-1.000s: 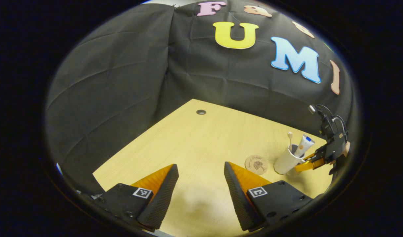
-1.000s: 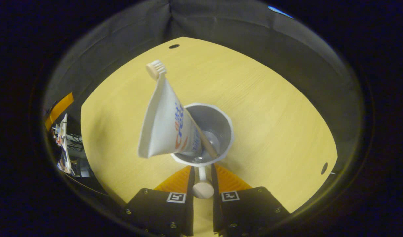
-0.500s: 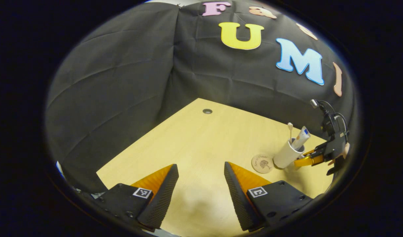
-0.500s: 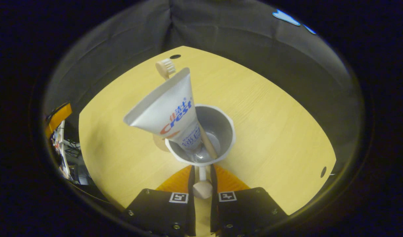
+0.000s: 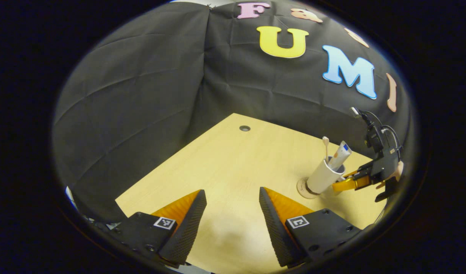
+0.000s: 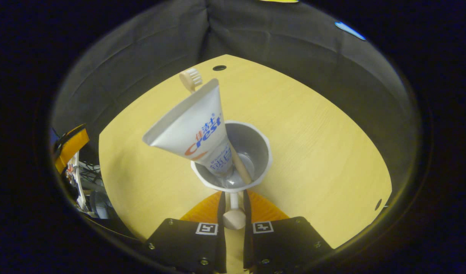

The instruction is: Put the toothbrush and toothpaste on the desktop into the cup, then pick up the cup and place it on the coaster on the desktop.

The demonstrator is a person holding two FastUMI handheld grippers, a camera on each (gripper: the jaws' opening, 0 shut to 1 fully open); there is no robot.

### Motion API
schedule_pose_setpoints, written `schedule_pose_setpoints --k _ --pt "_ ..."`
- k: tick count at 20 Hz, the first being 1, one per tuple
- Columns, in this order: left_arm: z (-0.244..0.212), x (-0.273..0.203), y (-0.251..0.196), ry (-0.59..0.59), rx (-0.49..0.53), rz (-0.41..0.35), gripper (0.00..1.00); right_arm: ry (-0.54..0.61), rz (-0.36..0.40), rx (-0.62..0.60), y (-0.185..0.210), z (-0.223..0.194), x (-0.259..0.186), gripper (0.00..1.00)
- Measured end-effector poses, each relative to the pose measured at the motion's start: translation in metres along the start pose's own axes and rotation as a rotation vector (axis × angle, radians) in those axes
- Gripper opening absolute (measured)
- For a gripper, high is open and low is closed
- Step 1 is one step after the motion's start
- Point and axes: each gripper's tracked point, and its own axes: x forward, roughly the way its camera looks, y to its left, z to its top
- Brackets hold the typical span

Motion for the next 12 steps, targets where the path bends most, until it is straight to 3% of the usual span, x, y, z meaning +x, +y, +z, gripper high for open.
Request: schedule_pose_setpoints --k 6,7,8,9,10,11,12 --pt "0.006 -0.002 0.002 -0.007 -0.026 0.033 0.9 0.037 -0.012 -0.005 -0.003 0.0 -0.011 0.18" --pt "0.004 -0.002 0.003 -0.008 -0.031 0.036 0.9 0.045 -0.012 0.0 -0.002 -0.003 -0.007 0.22" --pt "0.005 -0.001 0.003 -0.008 -0.035 0.037 0.9 0.043 -0.009 0.005 0.0 -0.002 -0.009 0.27" --pt "0.002 -0.001 0.002 -0.007 -0.039 0.037 0.9 0.03 -0.015 0.012 -0.002 0.001 -0.008 0.39" --pt "0.002 0.0 0.002 -0.007 -0.042 0.036 0.9 0.022 -0.014 0.02 0.0 0.002 -0.012 0.44" --pt "0.003 -0.001 0.002 -0.009 -0.044 0.032 0.9 0.015 -0.008 0.034 0.004 0.003 -0.017 0.62" --pt "0.005 -0.002 0.001 -0.011 -0.043 0.026 0.9 0.006 -0.016 0.047 0.003 0.003 -0.022 0.68"
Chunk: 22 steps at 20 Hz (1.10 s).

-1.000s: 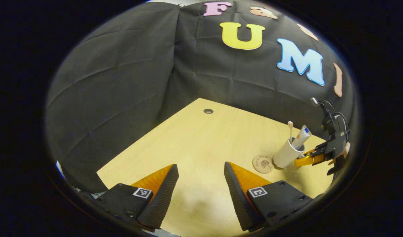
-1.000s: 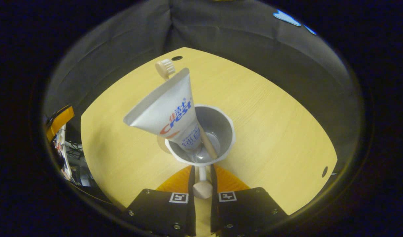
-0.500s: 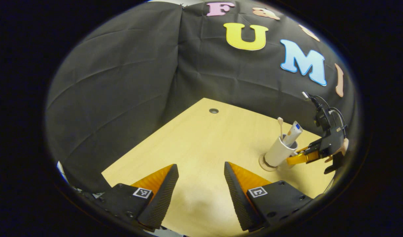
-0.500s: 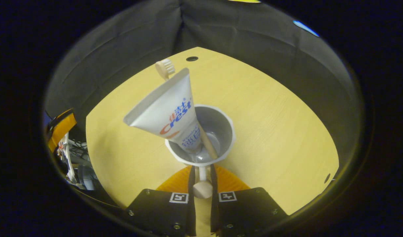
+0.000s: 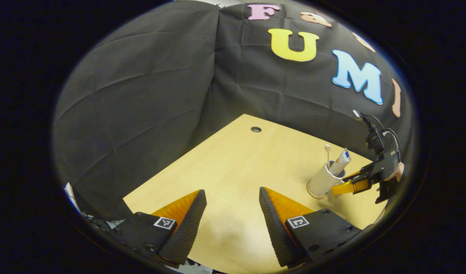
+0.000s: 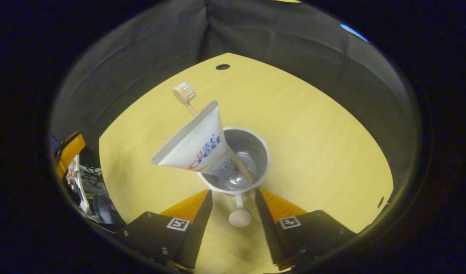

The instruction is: Put the toothbrush and toothpaste on the desktop into the cup, then pick up the cup and place it on the coaster on the desktop.

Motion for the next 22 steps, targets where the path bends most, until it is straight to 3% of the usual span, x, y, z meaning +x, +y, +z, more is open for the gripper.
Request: schedule_pose_setpoints --k 1,2,3,5,14,22 --pt "0.0 0.0 0.0 -0.003 0.003 -0.009 0.9 -0.013 -0.01 0.014 -0.003 -0.001 -0.004 0.76" --pt "0.001 0.0 -0.002 -0.007 0.008 -0.021 0.87 -0.029 -0.014 0.032 -0.004 -0.001 -0.012 0.76" --pt "0.002 -0.002 -0.004 -0.011 0.015 -0.036 0.9 -0.047 -0.005 0.059 -0.001 -0.001 -0.021 0.81" --pt "0.006 -0.001 -0.021 -0.021 0.036 -0.072 0.9 -0.095 -0.027 0.107 -0.005 -0.004 -0.043 0.98" --pt "0.058 -0.031 -0.149 -0.137 0.172 -0.295 0.9 -0.4 -0.173 0.303 -0.019 -0.008 -0.161 0.97" --pt "0.119 -0.089 -0.234 -0.285 0.209 -0.457 0.9 -0.801 -0.442 0.349 -0.024 0.006 -0.281 0.96"
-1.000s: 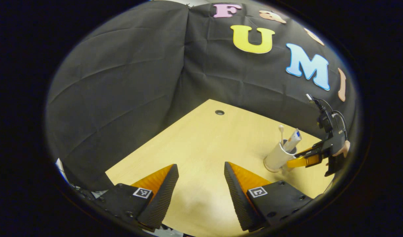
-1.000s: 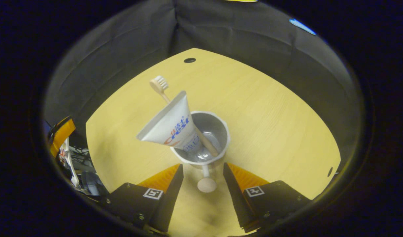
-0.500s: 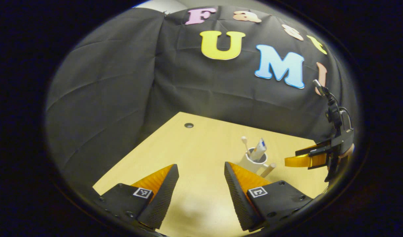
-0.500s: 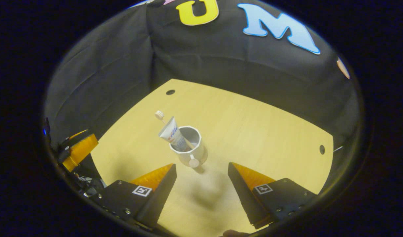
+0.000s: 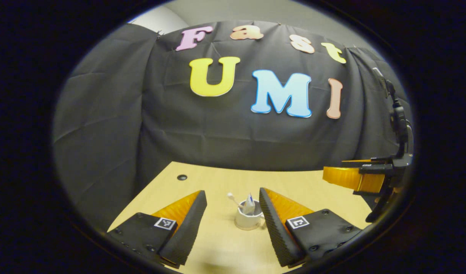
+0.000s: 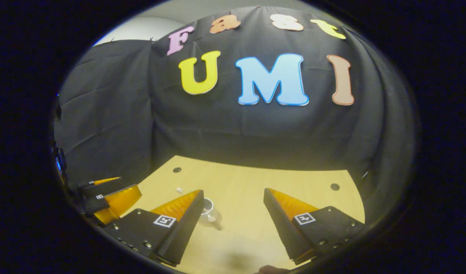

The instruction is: Put the toothbrush and toothpaste on the desktop into the cup, then pick up the cup and place it on the coaster on the desktop.

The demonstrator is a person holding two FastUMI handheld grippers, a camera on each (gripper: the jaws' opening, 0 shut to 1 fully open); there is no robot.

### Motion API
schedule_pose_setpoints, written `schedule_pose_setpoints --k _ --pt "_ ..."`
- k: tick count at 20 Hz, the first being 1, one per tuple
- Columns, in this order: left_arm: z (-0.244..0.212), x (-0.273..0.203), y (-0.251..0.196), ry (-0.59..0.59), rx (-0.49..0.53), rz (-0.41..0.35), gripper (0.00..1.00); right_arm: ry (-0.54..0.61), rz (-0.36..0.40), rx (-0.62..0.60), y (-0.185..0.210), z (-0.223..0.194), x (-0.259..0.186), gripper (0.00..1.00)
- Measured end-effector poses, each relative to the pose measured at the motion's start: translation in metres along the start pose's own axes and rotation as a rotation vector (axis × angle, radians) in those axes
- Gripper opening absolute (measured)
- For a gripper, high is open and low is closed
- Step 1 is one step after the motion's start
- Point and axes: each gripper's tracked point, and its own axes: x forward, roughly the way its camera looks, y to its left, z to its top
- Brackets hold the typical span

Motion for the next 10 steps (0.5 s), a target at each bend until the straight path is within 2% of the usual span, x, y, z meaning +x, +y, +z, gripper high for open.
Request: schedule_pose_setpoints --k 3,5,8,10 --pt "0.046 -0.011 -0.013 -0.113 -0.008 -0.009 0.93 -0.106 -0.034 -0.042 0.0 0.023 -0.022 0.94" --pt "0.07 -0.021 -0.019 -0.173 0.016 -0.002 0.92 -0.172 -0.066 -0.079 0.001 0.04 -0.042 0.96" --pt "0.087 -0.039 -0.021 -0.224 0.044 0.02 0.92 -0.264 -0.096 -0.087 0.004 0.054 -0.063 0.96" --pt "0.096 -0.052 -0.027 -0.257 0.034 0.026 0.91 -0.311 -0.079 -0.087 0.006 0.062 -0.062 0.96"
